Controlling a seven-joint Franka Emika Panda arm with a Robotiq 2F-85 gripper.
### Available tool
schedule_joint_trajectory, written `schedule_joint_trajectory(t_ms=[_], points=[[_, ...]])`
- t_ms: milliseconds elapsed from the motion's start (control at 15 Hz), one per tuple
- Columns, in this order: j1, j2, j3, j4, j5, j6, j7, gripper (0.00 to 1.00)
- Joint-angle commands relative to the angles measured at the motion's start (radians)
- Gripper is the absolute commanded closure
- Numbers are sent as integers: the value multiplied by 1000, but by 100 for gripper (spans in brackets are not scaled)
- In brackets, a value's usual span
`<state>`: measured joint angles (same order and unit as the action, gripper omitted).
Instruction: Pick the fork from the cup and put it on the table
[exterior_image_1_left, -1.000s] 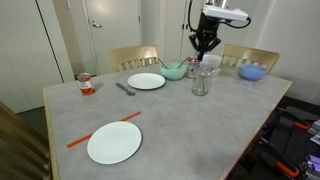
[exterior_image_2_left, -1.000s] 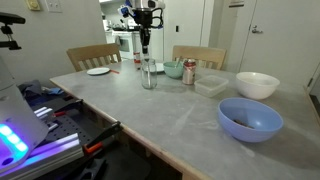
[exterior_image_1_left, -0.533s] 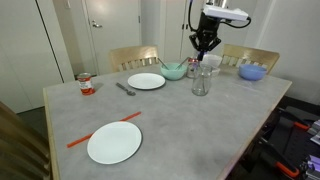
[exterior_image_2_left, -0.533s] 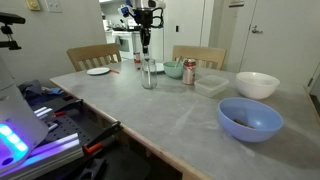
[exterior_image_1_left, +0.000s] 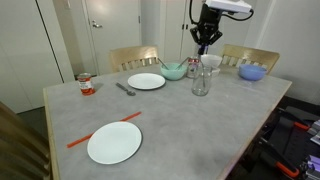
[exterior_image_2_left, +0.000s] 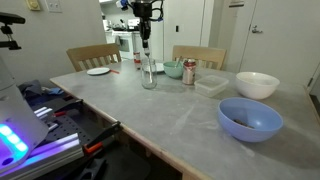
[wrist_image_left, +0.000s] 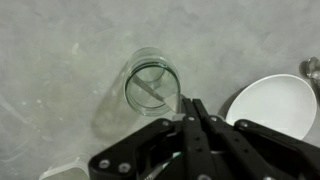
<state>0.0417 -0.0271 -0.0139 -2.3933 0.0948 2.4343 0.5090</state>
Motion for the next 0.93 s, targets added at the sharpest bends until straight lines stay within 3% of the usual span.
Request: schedule_joint_trajectory(t_ms=[0, 467, 867], points=[[-8, -46, 23, 12, -48, -73, -2, 99], [4, -170, 100, 6, -195, -243, 38, 99], [30, -258, 174, 12, -177, -305, 10, 99]])
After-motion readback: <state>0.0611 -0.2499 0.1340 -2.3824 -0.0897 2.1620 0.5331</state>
